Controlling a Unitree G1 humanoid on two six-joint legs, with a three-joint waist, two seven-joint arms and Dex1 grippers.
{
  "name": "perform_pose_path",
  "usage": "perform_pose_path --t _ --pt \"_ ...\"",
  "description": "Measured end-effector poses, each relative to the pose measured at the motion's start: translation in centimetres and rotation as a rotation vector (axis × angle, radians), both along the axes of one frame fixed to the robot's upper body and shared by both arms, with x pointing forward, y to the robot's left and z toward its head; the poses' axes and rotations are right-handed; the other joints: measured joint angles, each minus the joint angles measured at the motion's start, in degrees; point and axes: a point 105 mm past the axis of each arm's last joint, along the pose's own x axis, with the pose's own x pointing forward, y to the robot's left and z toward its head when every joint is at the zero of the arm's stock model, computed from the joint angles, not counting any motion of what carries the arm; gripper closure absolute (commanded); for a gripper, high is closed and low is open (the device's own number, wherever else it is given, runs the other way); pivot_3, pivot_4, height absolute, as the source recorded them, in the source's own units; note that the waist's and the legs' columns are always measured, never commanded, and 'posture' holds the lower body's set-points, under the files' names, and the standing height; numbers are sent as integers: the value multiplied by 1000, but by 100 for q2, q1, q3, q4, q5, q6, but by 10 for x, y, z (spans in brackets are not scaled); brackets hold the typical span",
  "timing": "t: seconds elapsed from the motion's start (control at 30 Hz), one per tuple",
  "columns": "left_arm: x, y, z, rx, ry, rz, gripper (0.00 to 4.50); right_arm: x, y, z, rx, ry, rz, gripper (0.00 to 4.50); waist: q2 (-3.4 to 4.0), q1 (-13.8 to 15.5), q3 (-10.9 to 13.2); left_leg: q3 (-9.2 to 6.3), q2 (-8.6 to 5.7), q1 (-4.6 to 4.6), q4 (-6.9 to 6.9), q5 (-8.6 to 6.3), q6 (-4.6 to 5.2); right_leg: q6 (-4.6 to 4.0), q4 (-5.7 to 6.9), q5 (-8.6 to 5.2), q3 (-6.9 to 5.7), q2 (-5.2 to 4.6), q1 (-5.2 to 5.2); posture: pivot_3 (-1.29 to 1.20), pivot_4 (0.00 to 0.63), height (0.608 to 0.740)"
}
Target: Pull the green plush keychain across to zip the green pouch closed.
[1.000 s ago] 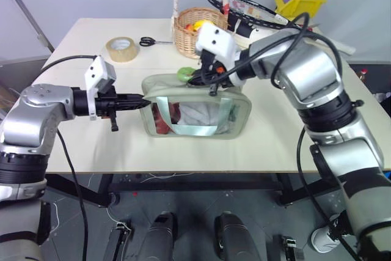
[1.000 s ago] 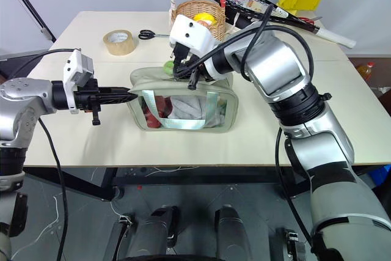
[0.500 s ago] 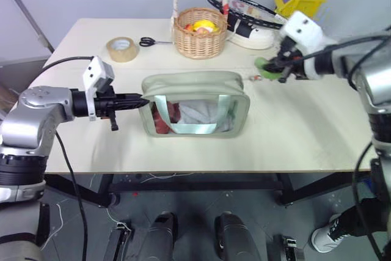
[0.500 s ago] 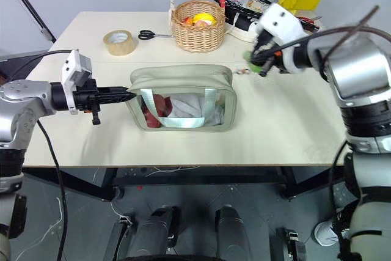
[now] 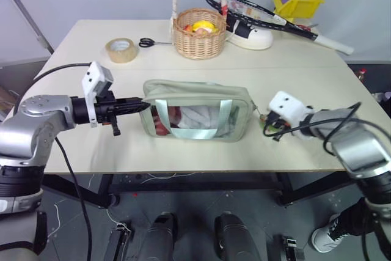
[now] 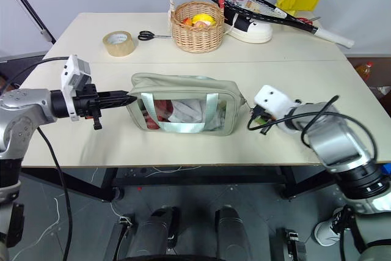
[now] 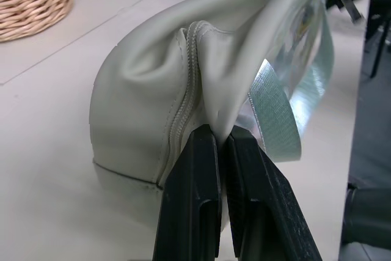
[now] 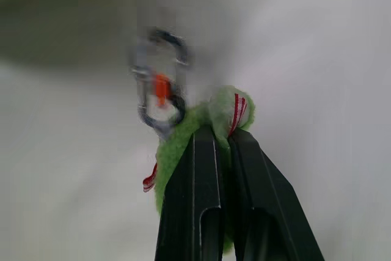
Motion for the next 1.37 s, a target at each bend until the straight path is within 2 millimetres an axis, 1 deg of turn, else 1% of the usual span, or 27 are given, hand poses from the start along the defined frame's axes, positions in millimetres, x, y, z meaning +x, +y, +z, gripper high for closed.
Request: perform_pose_path --t 0.13,0.23,0.33,0.37,0.4,0.43,0.47,0.5,0.53,0.57,0.63,0.73,0.83,0.93,0.97,1.0,1.07,1.13,1.23,1.37 --pt "-1 1 -1 -10 4 16 4500 2 9 -4 -4 -4 2 4447 -1 -1 0 -2 1 2 0 0 0 0 0 0 -1 3 1 0 150 653" --pt "-2 1 -1 -12 -1 20 4500 5 12 0 20 -4 -5 4447 0 -6 0 0 0 1 0 0 0 0 0 0 -1 6 1 0 150 653" --pt "-3 1 -1 -18 0 23 4500 9 12 14 94 1 -14 3467 0 6 0 -1 0 -1 0 0 0 0 0 0 -1 6 -1 0 150 653" --pt "-3 1 0 -18 -1 23 4500 10 12 22 128 -2 -3 3044 0 9 0 -1 -1 -2 0 0 0 0 0 0 -2 6 -1 0 150 653" --pt "-3 0 0 -19 -1 23 4500 10 12 30 148 -11 6 2466 0 12 0 0 -1 -2 0 0 0 0 0 0 -1 6 -1 0 150 653" --pt "-3 0 0 -19 -1 22 4500 9 12 38 183 -12 16 2049 0 14 0 0 -2 -2 0 0 0 0 -1 0 -2 6 -1 0 150 653" --pt "-3 0 0 -19 0 21 4500 9 13 49 221 -22 32 1399 0 15 0 0 -2 -2 1 0 0 0 -1 0 -2 6 -1 0 150 653" --pt "-3 0 0 -19 -1 20 4500 8 13 60 246 -37 50 850 0 16 0 0 -2 -2 0 0 0 0 -1 0 -2 6 -1 0 150 653" --pt "-3 -1 0 -20 -1 17 4500 5 12 69 272 -46 67 495 0 19 0 0 -2 -3 0 0 0 0 -1 0 -2 6 -2 0 150 653" --pt "-4 -1 0 -21 3 14 4500 2 11 78 293 -53 89 28 0 22 0 -1 -2 -3 0 0 0 1 -2 0 -3 6 -2 0 150 653" --pt "-5 -3 0 -22 5 8 4500 -6 8 89 328 -49 134 28 -1 33 0 0 -2 -4 1 0 0 0 -5 0 -3 4 -1 0 150 653" --pt "-7 -5 1 -39 28 -9 3438 -15 11 100 384 -43 208 0 -1 34 0 0 -3 -3 1 0 1 0 -5 0 -3 0 1 0 150 653" --pt "-12 -7 4 -53 53 -55 2002 -24 19 108 434 -39 294 0 -1 22 1 0 -1 -4 0 0 1 0 -6 0 -3 -2 -1 0 150 653" --pt "-23 3 13 7 48 -112 368 -32 27 112 472 -24 367 0 -1 0 2 1 1 -9 -1 0 0 -2 -5 0 -1 -2 -9 0 150 653" --pt "-26 7 18 22 36 -128 25 -34 28 115 482 -26 384 0 0 4 3 2 0 -8 -1 0 0 -2 -5 0 -1 -3 -9 0 150 653" --pt "-27 10 22 30 30 -134 25 -35 28 116 485 -27 392 0 0 8 3 1 0 -9 -1 -1 0 -3 -5 0 -2 -3 -9 0 150 653" --pt "-29 22 36 40 10 -140 25 -39 26 121 485 -30 413 0 0 18 3 2 0 -10 -1 -1 0 -8 -9 -3 -2 -5 -8 0 150 653" --pt "-33 29 44 46 -6 -148 25 -41 25 125 484 -40 419 0 0 25 3 4 -1 -10 -1 -2 -1 -9 -15 -3 -1 -9 -7 0 150 653" --pt "-39 32 47 61 -8 -180 25 -43 23 128 469 -65 427 0 0 39 3 4 -2 -13 -1 -2 -2 -9 -18 -3 -1 -14 -8 0 150 653" --pt "-41 32 46 51 4 -193 25 -51 21 114 439 -39 442 0 0 66 3 4 -1 -14 -1 -2 -1 -9 -19 -4 0 -17 -9 0 150 653"
